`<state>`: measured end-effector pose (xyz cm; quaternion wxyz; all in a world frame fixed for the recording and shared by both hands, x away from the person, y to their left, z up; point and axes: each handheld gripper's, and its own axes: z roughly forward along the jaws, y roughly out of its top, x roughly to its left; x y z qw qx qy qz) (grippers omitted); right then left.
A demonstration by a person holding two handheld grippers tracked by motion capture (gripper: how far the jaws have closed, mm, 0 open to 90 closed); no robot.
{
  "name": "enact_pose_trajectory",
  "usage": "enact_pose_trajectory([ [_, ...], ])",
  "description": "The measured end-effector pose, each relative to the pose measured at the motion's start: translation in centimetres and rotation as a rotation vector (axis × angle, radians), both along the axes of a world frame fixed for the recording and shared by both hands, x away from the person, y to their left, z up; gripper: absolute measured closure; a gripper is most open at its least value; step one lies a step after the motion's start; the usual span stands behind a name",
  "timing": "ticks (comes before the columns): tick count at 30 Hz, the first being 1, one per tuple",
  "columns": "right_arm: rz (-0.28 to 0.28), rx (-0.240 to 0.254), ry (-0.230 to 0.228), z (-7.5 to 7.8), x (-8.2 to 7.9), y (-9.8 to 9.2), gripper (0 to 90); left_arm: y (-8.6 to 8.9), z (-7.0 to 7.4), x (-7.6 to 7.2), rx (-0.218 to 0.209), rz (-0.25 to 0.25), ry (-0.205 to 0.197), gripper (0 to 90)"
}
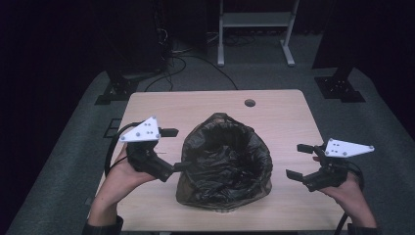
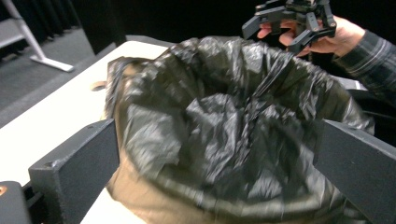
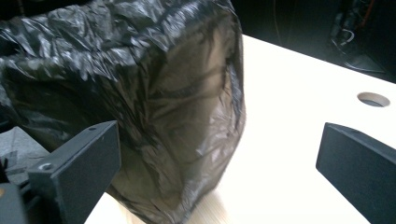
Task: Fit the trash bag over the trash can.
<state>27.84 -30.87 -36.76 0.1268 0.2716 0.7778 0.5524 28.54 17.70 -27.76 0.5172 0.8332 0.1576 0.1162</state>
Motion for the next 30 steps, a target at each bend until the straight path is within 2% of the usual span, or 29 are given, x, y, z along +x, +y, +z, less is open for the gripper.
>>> enact_pose_trajectory([
  [8,-0.075,-0.018,0.014,-1.1,-0.5,-1.7,0.0,3.4,-2.5,-0.9,-0.052,0.073,-0.012,0.0],
  [14,-0.127,-0.047,0.033,-2.3,-0.8,-2.6,0.0,5.4,-5.0,-1.1,-0.062,0.137,-0.021,0.0],
  [21,-0.195,-0.078,0.055,-4.0,-1.1,-3.8,0.0,7.1,-7.9,-1.5,-0.049,0.208,0.01,0.0],
  [30,-0.271,-0.123,0.103,-6.3,-1.3,-5.0,0.0,8.3,-11.6,-1.6,0.013,0.287,0.04,0.0],
])
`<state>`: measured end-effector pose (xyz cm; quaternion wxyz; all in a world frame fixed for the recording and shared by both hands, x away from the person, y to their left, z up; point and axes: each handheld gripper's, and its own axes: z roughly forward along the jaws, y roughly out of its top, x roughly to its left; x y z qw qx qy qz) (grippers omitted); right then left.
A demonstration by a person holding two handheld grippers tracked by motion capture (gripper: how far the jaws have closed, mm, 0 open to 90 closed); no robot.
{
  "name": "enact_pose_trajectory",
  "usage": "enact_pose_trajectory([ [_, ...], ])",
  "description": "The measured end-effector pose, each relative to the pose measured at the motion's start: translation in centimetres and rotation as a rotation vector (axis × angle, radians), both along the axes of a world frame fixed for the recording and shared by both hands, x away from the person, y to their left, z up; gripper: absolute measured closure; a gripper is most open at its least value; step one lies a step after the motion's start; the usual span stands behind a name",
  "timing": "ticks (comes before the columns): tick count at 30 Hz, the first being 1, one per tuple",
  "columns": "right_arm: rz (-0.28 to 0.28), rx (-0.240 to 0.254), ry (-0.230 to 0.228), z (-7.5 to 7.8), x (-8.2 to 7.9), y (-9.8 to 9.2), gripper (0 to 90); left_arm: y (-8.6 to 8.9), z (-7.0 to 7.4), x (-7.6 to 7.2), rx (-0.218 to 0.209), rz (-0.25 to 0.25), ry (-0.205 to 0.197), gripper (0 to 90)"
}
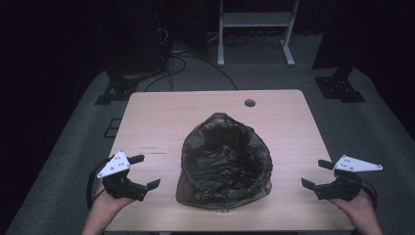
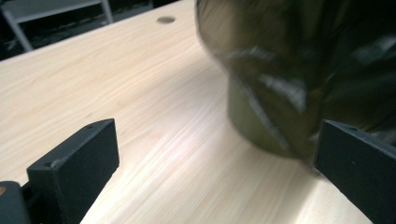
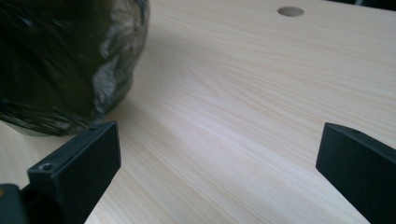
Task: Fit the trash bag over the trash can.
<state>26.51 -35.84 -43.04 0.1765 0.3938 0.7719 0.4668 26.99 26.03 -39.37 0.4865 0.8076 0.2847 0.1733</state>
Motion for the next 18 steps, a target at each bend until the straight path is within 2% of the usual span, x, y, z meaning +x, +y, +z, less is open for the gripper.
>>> enact_pose_trajectory([
  [4,-0.04,-0.017,0.018,-1.0,-0.1,-0.6,0.0,0.3,-1.2,0.1,0.009,0.017,0.016,0.0],
  [10,-0.078,-0.053,0.059,-2.8,0.0,-1.1,0.0,0.2,-3.5,0.3,0.07,0.045,0.059,0.0],
  [18,-0.116,-0.08,0.081,-4.5,0.4,-1.3,0.0,-0.2,-5.9,0.7,0.164,0.069,0.104,0.0],
])
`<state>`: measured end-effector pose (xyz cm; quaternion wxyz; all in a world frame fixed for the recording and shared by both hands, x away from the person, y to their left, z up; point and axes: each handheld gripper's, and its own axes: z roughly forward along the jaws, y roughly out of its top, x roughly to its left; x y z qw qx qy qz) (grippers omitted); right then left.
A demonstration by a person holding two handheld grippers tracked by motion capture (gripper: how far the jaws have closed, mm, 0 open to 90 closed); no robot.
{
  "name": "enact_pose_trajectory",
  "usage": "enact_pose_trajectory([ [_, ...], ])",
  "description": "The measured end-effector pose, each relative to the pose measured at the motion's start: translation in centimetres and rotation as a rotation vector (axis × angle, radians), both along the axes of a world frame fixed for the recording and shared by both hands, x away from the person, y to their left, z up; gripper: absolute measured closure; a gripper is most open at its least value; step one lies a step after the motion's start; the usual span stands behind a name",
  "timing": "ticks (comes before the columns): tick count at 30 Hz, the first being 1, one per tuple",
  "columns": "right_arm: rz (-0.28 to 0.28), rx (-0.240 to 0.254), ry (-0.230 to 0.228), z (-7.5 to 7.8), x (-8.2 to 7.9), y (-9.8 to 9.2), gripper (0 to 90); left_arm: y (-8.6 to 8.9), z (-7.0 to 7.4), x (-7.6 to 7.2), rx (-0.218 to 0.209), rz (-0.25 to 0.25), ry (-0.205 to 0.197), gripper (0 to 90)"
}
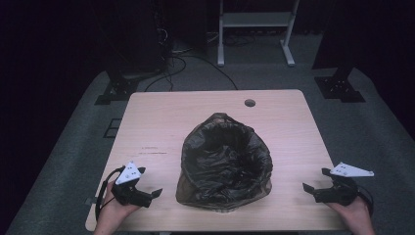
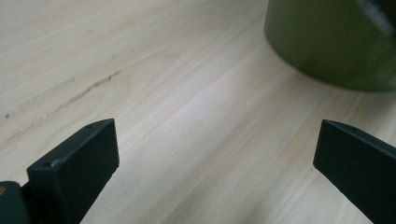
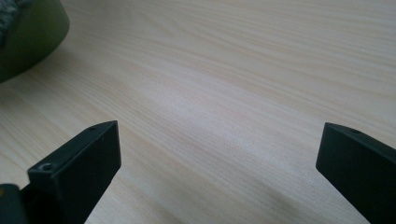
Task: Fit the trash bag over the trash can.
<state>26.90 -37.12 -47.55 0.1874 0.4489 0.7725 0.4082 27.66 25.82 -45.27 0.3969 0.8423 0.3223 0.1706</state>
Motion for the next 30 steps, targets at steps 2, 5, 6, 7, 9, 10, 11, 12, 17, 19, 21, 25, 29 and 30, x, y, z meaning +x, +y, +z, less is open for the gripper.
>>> enact_pose_trajectory([
  [2,-0.002,-0.016,-0.002,-0.4,0.1,0.1,0.0,-0.1,-0.6,0.1,0.02,0.002,0.012,0.0],
  [5,0.005,-0.035,0.014,-0.9,0.3,0.3,0.0,-0.2,-1.4,0.2,0.038,0.003,0.025,0.0],
  [6,0.007,-0.052,0.02,-1.0,0.3,0.5,0.0,-0.2,-1.7,0.2,0.05,0.006,0.028,0.0],
  [7,0.01,-0.064,0.019,-1.0,0.3,0.6,0.0,-0.3,-1.8,0.2,0.056,0.005,0.028,0.0],
  [9,0.007,-0.072,0.02,-1.0,0.4,0.7,0.0,-0.3,-2.3,0.3,0.068,0.007,0.034,0.0],
  [10,0.008,-0.08,0.023,-1.1,0.4,0.7,0.0,-0.3,-2.4,0.3,0.072,0.007,0.038,0.0],
  [11,0.009,-0.087,0.026,-1.1,0.4,0.8,0.0,-0.3,-2.5,0.3,0.073,0.009,0.04,0.0],
  [12,0.007,-0.094,0.029,-1.1,0.4,0.8,0.0,-0.3,-2.7,0.3,0.077,0.007,0.044,0.0],
  [17,0.019,-0.144,0.063,-1.3,0.5,1.2,0.0,-0.3,-3.0,0.3,0.072,0.005,0.053,0.0],
  [19,0.018,-0.141,0.068,-1.3,0.5,1.2,0.0,-0.3,-3.0,0.3,0.07,0.005,0.056,0.0],
  [21,0.017,-0.131,0.08,-1.3,0.6,1.1,0.0,-0.3,-3.1,0.4,0.064,0.005,0.07,0.0],
  [25,0.011,-0.131,0.082,-1.3,0.6,1.2,0.0,-0.3,-3.1,0.4,0.06,0.006,0.081,0.0],
  [29,-0.014,-0.131,0.084,-1.3,0.3,1.3,0.0,-0.3,-3.1,0.4,0.059,0.013,0.081,0.0],
  [30,-0.021,-0.129,0.086,-1.3,0.2,1.4,0.0,-0.3,-3.1,0.4,0.058,0.015,0.081,0.0],
])
